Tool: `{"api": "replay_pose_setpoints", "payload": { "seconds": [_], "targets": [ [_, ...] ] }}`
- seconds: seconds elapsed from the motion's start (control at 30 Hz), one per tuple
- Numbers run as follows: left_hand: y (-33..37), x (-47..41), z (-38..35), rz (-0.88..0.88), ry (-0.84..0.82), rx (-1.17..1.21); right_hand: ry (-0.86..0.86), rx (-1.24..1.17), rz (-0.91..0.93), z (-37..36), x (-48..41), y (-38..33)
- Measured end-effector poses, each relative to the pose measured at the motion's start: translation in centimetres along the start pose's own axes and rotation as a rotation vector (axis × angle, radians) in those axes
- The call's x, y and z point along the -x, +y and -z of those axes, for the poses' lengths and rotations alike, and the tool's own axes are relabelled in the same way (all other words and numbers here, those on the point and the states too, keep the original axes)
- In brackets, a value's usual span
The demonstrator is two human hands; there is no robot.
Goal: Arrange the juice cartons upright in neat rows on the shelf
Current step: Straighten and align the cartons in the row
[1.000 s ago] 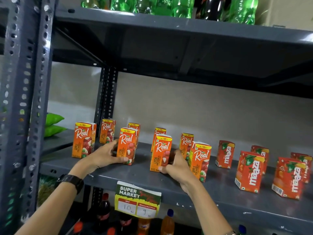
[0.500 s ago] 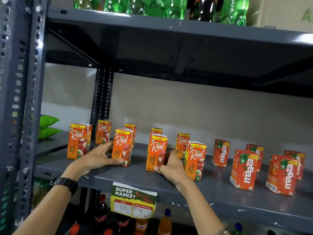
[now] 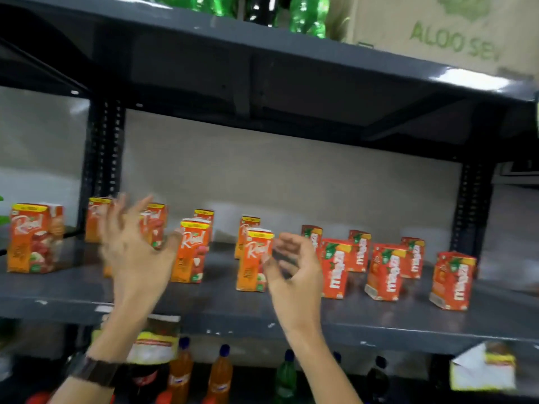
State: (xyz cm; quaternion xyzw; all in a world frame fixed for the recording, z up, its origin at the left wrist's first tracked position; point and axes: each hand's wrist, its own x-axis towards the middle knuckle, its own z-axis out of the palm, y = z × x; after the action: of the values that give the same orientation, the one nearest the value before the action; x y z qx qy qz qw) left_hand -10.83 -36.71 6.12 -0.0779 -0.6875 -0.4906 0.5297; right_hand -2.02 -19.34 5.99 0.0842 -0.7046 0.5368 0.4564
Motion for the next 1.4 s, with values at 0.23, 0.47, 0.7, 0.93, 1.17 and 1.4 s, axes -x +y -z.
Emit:
{"api": "replay_pose_setpoints", "payload": {
  "seconds": [0.23, 0.47, 0.7, 0.93, 1.17, 1.4],
  "targets": [
    [-5.4, -3.8, 0.2, 0.417, -0.223, -0.447, 0.074, 0.131, 0.098, 12.3, -1.7, 2.1],
    [-6.5, -3.3, 3.7, 0.406, -0.568, 0.114, -0.211, 0.088, 0.104, 9.0, -0.1, 1.6],
    [-7.2, -5.5, 5.7, 0.429, -0.668, 0.164, -0.542, 0.211, -0.079, -4.5, 0.5, 0.6],
    [-10.3, -6.7, 6.6, 0.398, -0.905, 0.161, -0.547, 0.233, -0.433, -10.7, -2.6, 2.6],
    [-11.3, -7.1, 6.3, 0.376, -0.997, 0.285, -0.598, 0.133, -0.462, -11.1, -2.7, 3.7],
    [-11.2, -7.0, 6.5, 0.409, -0.953, 0.247, -0.658, 0.146, -0.45, -10.5, -2.8, 3.6]
  ]
}}
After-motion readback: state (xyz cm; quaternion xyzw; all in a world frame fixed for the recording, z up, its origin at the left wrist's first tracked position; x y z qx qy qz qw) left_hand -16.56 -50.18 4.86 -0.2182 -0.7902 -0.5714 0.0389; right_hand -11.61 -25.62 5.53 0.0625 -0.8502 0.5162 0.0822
